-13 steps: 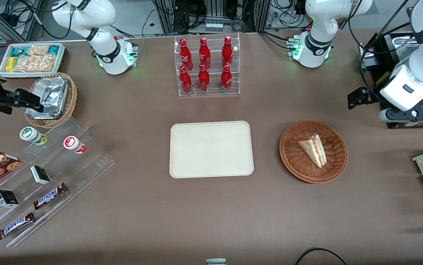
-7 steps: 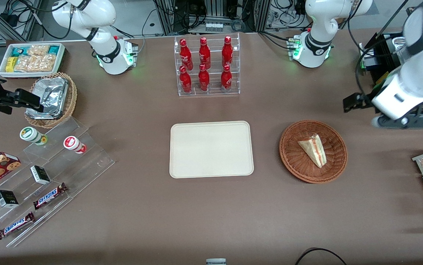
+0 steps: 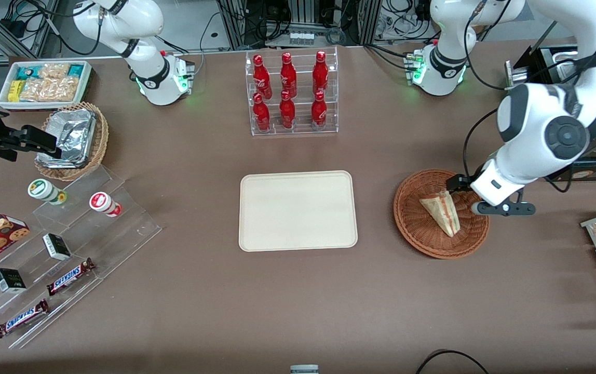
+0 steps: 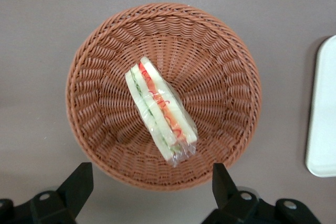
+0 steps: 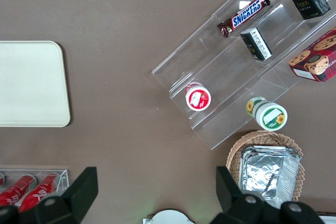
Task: Place sandwich from basket to tray
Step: 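Move the open left gripper over the wrapped sandwich in the wicker basket, then lower the left gripper and close it on the wrapped sandwich, then lift the sandwich and carry it toward the cream tray, then lower the sandwich onto the tray's center with the left gripper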
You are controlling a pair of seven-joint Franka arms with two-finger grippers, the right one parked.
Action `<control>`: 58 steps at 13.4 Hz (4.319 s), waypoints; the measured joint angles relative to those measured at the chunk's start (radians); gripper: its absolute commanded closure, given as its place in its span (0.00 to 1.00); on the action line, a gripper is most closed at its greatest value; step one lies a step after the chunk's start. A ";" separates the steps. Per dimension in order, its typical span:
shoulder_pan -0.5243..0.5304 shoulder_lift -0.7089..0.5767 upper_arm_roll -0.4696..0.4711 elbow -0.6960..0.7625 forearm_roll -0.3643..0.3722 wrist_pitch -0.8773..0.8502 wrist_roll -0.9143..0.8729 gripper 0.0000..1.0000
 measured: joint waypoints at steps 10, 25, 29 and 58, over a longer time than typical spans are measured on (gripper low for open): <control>-0.030 0.041 -0.003 -0.118 0.000 0.265 -0.651 0.00; -0.039 0.174 -0.006 -0.119 0.001 0.242 -0.792 1.00; -0.041 0.159 -0.006 -0.024 0.001 0.056 -0.697 1.00; -0.711 0.825 -0.009 0.972 0.000 -0.258 -0.880 0.54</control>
